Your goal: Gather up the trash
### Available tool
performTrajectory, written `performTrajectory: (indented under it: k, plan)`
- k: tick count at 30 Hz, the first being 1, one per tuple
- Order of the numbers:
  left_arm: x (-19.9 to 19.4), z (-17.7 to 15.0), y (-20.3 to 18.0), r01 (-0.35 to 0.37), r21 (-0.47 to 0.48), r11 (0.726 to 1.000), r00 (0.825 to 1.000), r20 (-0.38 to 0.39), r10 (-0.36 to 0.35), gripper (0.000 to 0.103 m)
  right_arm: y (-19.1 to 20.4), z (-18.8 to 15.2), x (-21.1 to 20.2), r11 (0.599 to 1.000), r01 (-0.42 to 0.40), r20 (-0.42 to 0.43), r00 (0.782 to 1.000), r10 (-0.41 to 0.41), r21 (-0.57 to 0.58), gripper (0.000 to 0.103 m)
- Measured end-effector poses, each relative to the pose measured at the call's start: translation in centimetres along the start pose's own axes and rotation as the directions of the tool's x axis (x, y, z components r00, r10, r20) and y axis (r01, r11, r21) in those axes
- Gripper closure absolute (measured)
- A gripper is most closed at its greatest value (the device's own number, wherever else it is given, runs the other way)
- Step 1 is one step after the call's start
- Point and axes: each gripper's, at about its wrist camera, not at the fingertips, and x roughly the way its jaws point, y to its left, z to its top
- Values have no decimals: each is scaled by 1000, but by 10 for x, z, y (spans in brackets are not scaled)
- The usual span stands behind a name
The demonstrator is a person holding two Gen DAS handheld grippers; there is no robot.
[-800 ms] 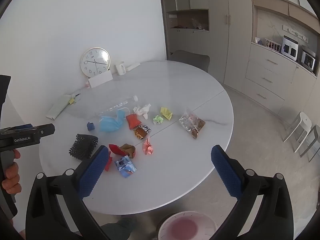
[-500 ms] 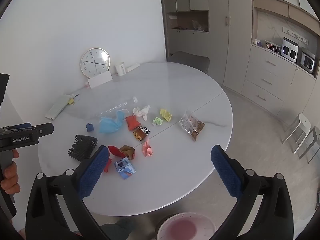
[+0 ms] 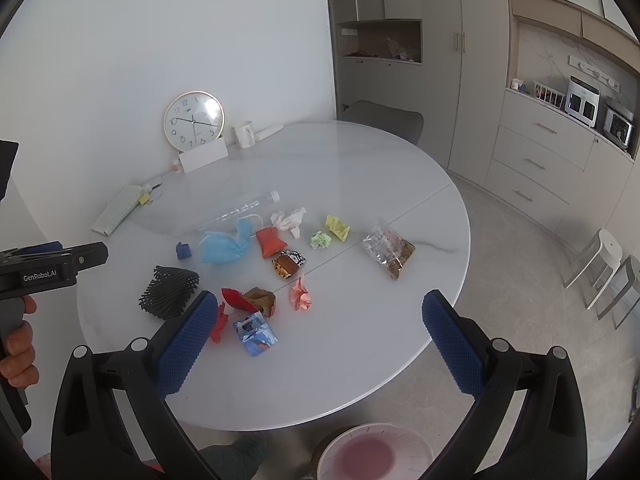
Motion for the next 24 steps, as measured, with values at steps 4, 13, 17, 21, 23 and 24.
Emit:
performTrajectory:
  k: [4, 13, 17, 21, 23, 24]
  plan:
    - [1, -1, 3, -1, -3, 1000, 1000, -3, 1, 7, 4, -1, 2, 1000, 0, -1, 1000, 0, -8, 2]
    - [3, -3, 10, 1, -13, 1000, 1000, -11, -1, 7, 10, -1, 5, 1000, -5, -12, 1000, 5, -14, 2]
    - [3, -4, 12, 1, -18, 1000, 1000, -14, -1, 7, 13, -1, 5, 1000, -3, -16, 1000, 2, -19, 2]
    - [4, -4, 13, 2, -19, 1000, 1000, -16, -2, 7, 13, -2, 5, 1000, -2, -14, 1000, 2, -19, 2]
    - [4, -4, 13, 2, -19, 1000, 1000, -16, -2, 7, 13, -1, 5, 1000, -3, -15, 1000, 3, -19, 2]
    - [4, -4, 13, 2, -19, 1000, 1000, -16, -2, 7, 13, -2, 4, 1000, -3, -15, 1000, 3, -19, 2]
